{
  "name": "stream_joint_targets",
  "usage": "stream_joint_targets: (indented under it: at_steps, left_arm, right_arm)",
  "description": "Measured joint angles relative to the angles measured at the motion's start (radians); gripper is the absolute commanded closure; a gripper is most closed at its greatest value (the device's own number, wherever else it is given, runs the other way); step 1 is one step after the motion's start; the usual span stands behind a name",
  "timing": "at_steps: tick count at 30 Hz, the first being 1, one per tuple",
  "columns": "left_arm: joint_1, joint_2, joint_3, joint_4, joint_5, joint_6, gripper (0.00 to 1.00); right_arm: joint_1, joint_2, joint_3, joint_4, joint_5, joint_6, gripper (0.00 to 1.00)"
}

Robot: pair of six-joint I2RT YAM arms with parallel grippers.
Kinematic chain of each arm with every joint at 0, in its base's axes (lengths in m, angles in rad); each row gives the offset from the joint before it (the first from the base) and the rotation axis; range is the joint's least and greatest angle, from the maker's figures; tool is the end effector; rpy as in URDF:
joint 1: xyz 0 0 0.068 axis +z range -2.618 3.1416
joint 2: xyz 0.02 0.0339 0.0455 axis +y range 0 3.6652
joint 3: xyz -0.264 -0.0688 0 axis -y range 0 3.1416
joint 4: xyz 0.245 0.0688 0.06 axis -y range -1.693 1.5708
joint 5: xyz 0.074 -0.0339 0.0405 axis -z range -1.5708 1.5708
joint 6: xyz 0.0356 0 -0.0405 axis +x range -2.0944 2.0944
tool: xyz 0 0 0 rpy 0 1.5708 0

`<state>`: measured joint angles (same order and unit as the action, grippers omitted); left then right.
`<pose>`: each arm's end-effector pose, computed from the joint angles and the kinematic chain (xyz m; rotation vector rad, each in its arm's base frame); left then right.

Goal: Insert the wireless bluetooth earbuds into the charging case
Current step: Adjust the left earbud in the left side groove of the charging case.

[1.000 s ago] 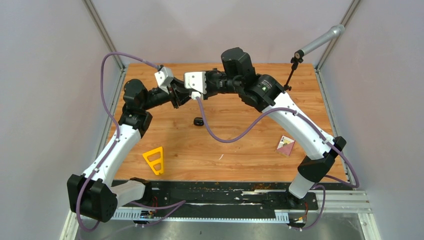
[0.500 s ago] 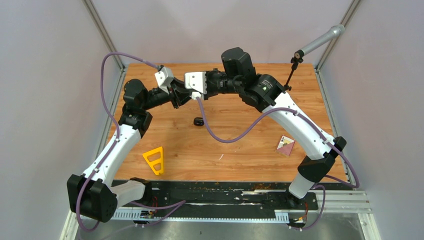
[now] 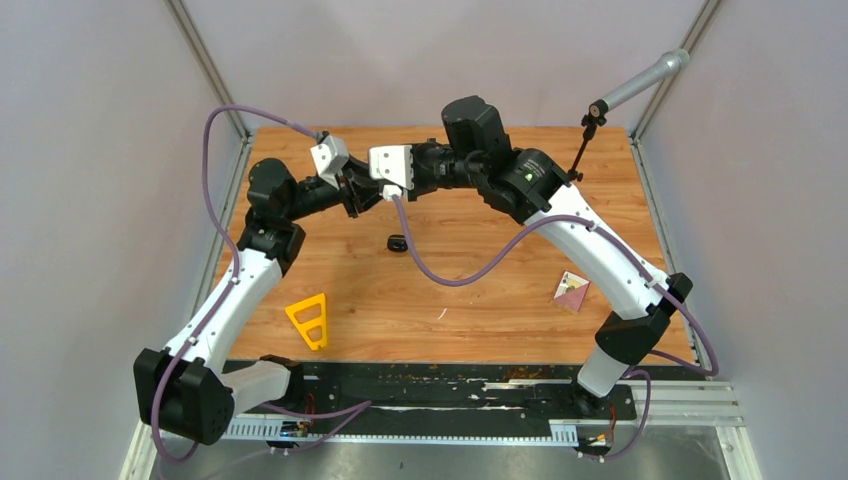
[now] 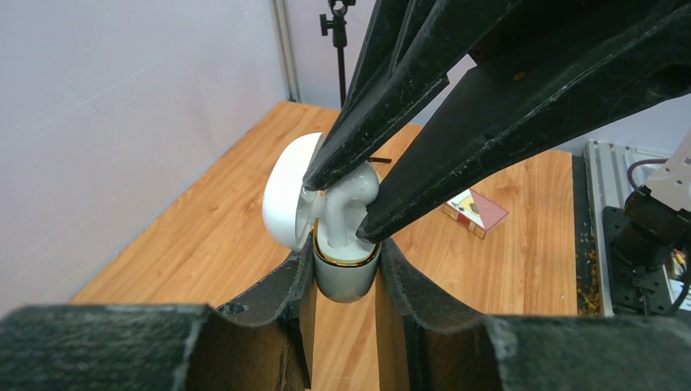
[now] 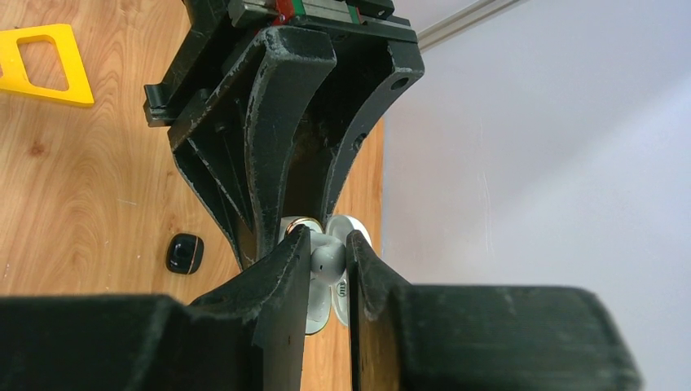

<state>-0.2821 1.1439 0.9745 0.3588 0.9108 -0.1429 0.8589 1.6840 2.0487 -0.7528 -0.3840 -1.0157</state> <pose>0.2384 -0.0984 0.3897 0.8700 1.2594 -0.9665 0.2227 0.2785 0.4788 -1.6980 0.9358 0.2715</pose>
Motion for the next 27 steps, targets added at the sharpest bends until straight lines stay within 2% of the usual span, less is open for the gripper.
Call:
stream_joint_targets:
  at_steps: [8,19,27]
  left_arm:
    - [-0.006,0.0,-0.002,-0.05,0.015,0.061,1.0]
    - [-0.014,-0.006,-0.029,-0.04,0.038,0.071,1.0]
    - [-0.016,-0.018,-0.063,0.021,0.053,0.037,1.0]
  right_arm:
    - [0.0,0.01,0.001,-0.024,-0.018,-0.001,0.78]
    - [0.002,0.03,0.019,-0.066,-0.06,-0.007,0.65]
    - [-0.002,0.04,0.05,-0.084,-0.077,0.013,0.49]
